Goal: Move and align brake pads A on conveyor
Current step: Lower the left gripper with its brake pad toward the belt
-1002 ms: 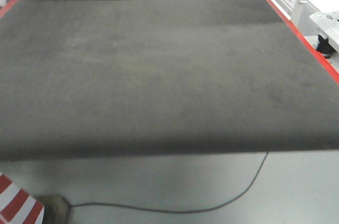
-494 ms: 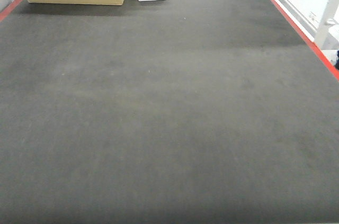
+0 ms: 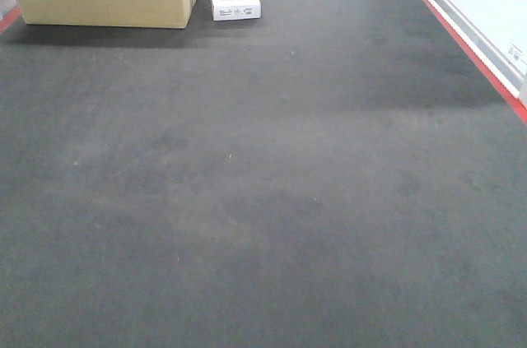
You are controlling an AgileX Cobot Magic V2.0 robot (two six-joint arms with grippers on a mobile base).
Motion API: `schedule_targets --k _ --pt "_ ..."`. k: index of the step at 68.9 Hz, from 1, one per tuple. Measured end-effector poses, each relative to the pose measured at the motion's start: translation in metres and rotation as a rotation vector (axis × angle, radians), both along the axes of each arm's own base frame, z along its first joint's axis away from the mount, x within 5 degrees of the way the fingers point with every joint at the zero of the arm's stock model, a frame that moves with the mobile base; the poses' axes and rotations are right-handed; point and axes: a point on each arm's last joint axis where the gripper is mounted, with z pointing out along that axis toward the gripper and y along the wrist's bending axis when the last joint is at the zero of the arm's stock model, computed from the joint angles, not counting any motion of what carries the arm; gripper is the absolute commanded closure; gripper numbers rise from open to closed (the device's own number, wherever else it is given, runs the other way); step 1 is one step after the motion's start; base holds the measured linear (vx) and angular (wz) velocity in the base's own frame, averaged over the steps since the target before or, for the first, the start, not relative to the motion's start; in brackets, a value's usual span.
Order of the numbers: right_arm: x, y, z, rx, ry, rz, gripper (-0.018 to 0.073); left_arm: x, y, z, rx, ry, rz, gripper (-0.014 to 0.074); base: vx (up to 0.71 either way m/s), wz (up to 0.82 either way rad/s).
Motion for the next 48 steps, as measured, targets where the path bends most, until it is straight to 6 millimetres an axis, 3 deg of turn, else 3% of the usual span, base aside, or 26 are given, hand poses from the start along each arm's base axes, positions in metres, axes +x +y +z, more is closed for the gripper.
schedule_targets --k 48 --pt "0.0 0.0 0.0 0.0 0.0 0.0 0.057 0.0 0.0 0.0 0.0 0.0 0.0 0.0603 0.05 0.01"
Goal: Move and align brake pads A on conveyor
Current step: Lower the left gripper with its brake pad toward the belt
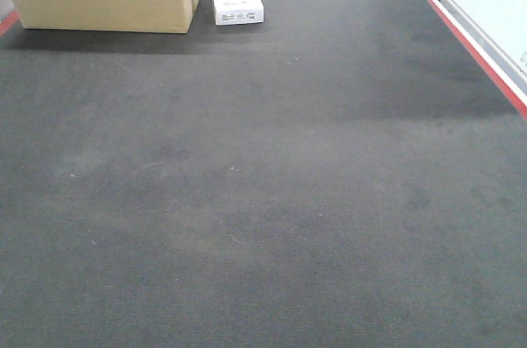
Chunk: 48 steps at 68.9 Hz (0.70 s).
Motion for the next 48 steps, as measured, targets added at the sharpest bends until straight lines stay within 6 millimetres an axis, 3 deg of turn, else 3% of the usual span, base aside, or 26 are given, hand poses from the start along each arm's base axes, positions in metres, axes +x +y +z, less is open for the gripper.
schedule_targets --k 48 --pt "0.0 0.0 0.0 0.0 0.0 0.0 0.057 0.0 0.0 0.0001 0.0 -0.001 0.0 0.0603 0.0 0.0"
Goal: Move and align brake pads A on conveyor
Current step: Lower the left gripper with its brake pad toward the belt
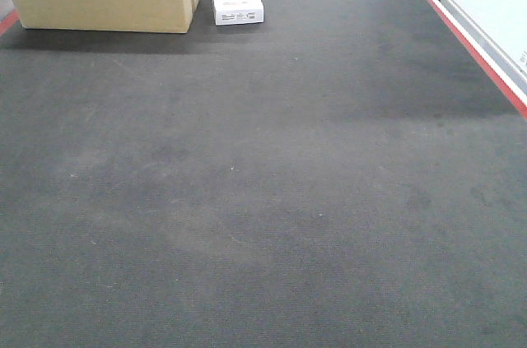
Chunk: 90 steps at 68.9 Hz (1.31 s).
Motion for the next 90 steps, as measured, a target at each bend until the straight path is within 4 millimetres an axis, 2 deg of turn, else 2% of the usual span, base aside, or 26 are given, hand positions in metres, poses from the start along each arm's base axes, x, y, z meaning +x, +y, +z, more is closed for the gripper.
schedule_targets --k 8,16,24,36,44,57,71,82,90 --pt "0.0 0.0 0.0 0.0 0.0 0.0 0.057 0.001 0.0 0.001 -0.03 -0.008 0.016 0.0603 0.0 0.0" --pt "0.0 0.0 0.0 0.0 0.0 0.0 0.057 0.015 0.0 0.008 -0.061 0.032 0.052 0.0601 0.0 0.0" --pt "0.0 0.0 0.0 0.0 0.0 0.0 0.057 0.043 -0.002 0.014 -0.022 0.139 0.069 0.0599 0.0 0.0" --pt "0.0 0.0 0.0 0.0 0.0 0.0 0.057 0.094 -0.008 0.007 0.014 0.329 0.073 0.0592 0.0 0.0" --pt "0.0 0.0 0.0 0.0 0.0 0.0 0.057 0.128 -0.012 -0.012 0.035 0.459 0.075 0.0589 0.0 0.0" --pt "0.0 0.0 0.0 0.0 0.0 0.0 0.057 0.168 -0.017 -0.047 0.064 0.621 0.077 0.058 0.0 0.0" --pt "0.0 0.0 0.0 0.0 0.0 0.0 0.057 0.19 -0.02 -0.079 0.078 0.724 0.082 0.055 0.0 0.0" --pt "0.0 0.0 0.0 0.0 0.0 0.0 0.057 0.199 -0.021 -0.105 0.081 0.804 0.096 0.0447 0.0 0.0" --pt "0.0 0.0 0.0 0.0 0.0 0.0 0.057 0.203 -0.021 -0.121 0.074 0.845 0.115 0.0295 0.0 0.0"
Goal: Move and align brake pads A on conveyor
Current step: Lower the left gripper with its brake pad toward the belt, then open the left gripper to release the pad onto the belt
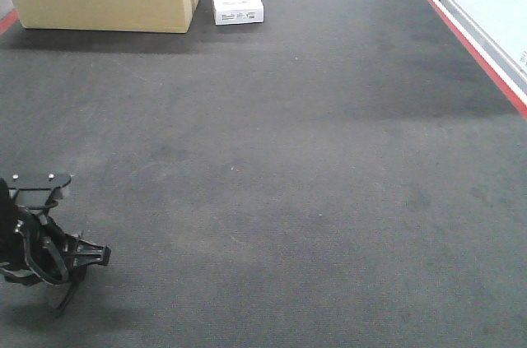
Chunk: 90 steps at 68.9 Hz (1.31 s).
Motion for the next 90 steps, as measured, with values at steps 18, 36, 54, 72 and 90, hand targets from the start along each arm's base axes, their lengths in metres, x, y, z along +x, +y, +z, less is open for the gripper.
schedule_targets --k 18,36,54,72,90 --pt "0.0 0.0 0.0 0.0 0.0 0.0 0.057 0.005 0.0 -0.003 0.007 -0.009 0.0 0.0055 0.0 0.0" --pt "0.0 0.0 0.0 0.0 0.0 0.0 0.057 -0.005 0.001 0.033 0.001 -0.108 -0.012 0.0045 0.0 0.0" --pt "0.0 0.0 0.0 0.0 0.0 0.0 0.057 -0.051 0.007 0.105 -0.026 -0.364 -0.019 0.0045 0.0 0.0" --pt "0.0 0.0 0.0 0.0 0.0 0.0 0.057 -0.133 0.018 0.136 -0.029 -0.639 -0.06 0.0045 0.0 0.0" --pt "0.0 0.0 0.0 0.0 0.0 0.0 0.057 -0.185 0.024 0.115 -0.001 -0.777 -0.108 0.0045 0.0 0.0"
